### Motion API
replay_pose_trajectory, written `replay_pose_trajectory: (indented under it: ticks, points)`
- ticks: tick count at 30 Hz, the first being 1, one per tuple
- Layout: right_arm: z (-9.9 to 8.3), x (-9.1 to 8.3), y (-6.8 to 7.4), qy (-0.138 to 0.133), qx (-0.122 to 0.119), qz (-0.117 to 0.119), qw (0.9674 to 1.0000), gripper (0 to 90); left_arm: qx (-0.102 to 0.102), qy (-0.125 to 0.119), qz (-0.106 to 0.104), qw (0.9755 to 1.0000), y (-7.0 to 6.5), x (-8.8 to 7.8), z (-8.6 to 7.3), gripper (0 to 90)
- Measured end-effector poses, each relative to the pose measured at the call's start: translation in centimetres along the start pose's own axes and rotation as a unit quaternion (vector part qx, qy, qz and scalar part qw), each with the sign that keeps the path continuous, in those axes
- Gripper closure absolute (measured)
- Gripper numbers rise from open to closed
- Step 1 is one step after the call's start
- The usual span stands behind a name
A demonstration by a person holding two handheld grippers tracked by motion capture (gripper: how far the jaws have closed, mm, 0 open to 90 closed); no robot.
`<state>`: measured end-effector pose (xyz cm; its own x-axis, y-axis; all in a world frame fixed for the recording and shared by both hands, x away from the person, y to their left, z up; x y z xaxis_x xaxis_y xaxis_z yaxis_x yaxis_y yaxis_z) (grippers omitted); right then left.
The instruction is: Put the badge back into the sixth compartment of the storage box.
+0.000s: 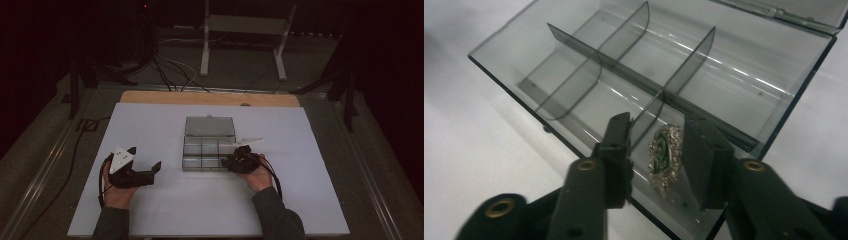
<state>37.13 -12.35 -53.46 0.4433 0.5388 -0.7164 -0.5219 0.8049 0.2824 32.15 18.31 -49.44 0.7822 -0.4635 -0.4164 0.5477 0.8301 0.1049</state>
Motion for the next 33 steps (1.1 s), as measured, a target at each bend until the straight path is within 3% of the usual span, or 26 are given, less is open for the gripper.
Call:
replay_pose_trajectory:
  ticks: [11, 19, 24, 33]
  points:
    - [0.6, -0.7, 0.0, -0.022, 0.005, 0.009, 0.9997, 47.8, 0.000, -0.002, 0.001, 1.0000, 0.1, -0.1, 0.1, 1.7]
    - [1.3, -1.5, 0.4, -0.043, 0.015, 0.027, 0.9986, 23.3, 0.001, -0.003, 0.001, 1.0000, 0.0, -0.1, 0.1, 1.6]
    - [1.6, -2.2, 0.2, -0.060, 0.021, 0.017, 0.9978, 6.3, 0.001, -0.003, 0.003, 1.0000, 0.0, -0.1, 0.1, 1.6]
    - [2.2, -2.9, 0.4, -0.078, -0.008, 0.008, 0.9969, 0.0, 0.000, -0.002, 0.004, 1.0000, -0.1, -0.1, 0.1, 1.6]
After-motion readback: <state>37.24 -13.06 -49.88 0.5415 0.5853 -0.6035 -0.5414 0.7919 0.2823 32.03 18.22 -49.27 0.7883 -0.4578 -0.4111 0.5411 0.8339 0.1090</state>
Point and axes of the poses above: each handheld gripper's, and its own axes: x roughly forward along the jaws, z roughly out of its top, y roughly to its left, the point moved 6 cm from there along x, roughly forward along the jaws, and after that the axes turned 9 degrees about x, right-handed, at the moved point
